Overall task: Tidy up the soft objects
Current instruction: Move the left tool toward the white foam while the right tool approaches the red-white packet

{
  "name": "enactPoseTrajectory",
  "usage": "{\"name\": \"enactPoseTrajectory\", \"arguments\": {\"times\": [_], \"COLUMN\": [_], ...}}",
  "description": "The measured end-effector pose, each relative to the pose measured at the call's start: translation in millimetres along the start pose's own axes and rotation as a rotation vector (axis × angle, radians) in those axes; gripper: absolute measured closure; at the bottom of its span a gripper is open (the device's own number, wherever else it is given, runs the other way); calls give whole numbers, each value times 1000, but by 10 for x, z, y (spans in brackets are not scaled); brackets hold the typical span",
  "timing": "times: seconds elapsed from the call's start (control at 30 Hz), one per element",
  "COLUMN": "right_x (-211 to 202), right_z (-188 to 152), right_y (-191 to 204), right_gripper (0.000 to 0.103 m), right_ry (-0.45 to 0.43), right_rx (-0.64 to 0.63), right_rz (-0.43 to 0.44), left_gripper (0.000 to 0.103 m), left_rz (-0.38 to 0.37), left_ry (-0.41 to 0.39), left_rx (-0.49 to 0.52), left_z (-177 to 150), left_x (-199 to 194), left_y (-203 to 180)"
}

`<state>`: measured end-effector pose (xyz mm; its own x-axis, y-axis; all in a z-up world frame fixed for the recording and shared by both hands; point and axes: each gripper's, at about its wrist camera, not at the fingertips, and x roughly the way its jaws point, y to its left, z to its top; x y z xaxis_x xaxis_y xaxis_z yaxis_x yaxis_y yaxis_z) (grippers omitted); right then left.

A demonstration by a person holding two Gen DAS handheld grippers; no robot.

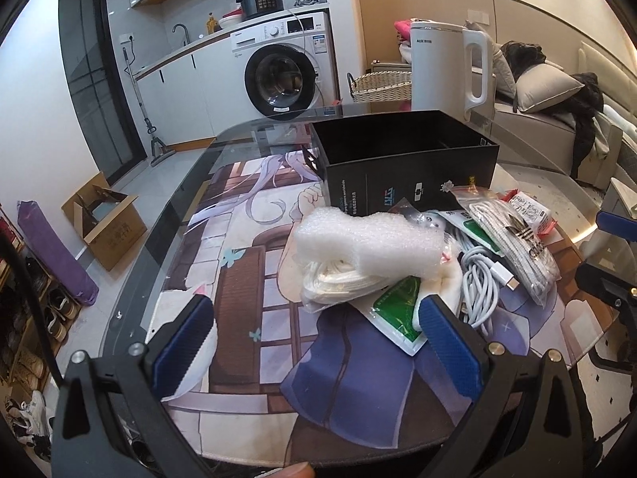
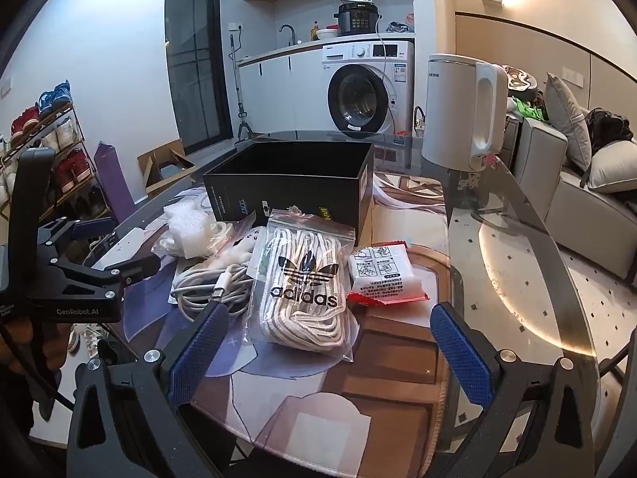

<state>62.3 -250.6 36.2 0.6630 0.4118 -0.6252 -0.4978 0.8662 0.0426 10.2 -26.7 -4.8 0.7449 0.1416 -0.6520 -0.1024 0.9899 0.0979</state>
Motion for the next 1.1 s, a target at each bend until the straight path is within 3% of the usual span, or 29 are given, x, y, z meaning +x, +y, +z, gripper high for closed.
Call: {"name": "enactPoseTrajectory", "arguments": {"times": [1.1], "right_x": [176], "right_z": [169], "right_y": [-69], "right_gripper": [0], "right_ry": [24], "right_rx": [-4], "right_rz": [31], "left_gripper": [0], "left_rz": [-108], "left_ry": [-56], "left_rx": [-6], "left_z": [207], "left_x": [46], "left_y": [-12]}}
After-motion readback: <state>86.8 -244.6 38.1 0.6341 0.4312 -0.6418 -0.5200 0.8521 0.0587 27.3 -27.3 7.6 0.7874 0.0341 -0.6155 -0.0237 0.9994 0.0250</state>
